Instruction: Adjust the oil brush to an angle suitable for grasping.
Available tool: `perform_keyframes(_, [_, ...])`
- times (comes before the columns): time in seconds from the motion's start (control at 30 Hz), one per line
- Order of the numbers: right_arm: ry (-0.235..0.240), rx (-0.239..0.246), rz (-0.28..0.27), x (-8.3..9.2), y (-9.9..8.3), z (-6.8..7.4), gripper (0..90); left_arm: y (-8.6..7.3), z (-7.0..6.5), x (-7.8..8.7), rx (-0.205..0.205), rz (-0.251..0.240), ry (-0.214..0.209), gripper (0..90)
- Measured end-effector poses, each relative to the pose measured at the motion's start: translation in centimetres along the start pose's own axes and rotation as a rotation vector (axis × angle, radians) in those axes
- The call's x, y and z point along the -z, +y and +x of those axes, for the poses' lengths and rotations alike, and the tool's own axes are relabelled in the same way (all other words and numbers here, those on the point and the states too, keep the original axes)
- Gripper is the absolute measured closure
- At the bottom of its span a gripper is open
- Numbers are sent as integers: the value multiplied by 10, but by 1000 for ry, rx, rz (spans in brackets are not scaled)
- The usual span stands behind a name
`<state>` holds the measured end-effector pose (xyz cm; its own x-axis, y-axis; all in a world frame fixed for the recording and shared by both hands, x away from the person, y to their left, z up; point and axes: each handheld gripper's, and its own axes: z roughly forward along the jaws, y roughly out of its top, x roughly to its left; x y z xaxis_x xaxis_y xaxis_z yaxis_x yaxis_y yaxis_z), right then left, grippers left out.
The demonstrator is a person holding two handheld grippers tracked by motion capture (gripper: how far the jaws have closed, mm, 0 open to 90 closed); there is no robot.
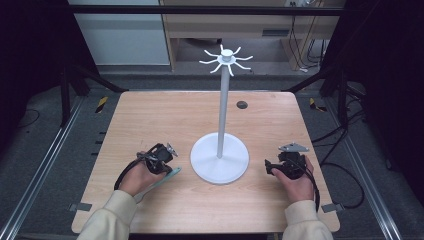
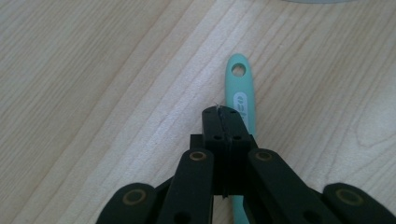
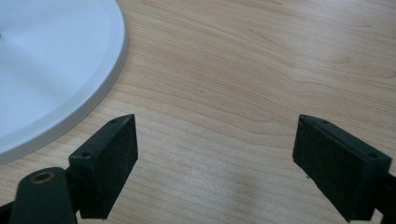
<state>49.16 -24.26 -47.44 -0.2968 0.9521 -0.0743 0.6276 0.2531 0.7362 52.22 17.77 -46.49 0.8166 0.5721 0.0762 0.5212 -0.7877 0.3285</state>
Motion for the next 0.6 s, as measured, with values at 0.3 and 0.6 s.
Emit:
perform_keyframes(0.3, [1, 2, 3, -1, 0, 0, 145, 3, -18, 1, -71, 27, 0, 900])
perform_keyframes(0.6, [0, -4, 1, 0, 0, 0, 144, -6, -10, 21, -61, 39, 23, 900])
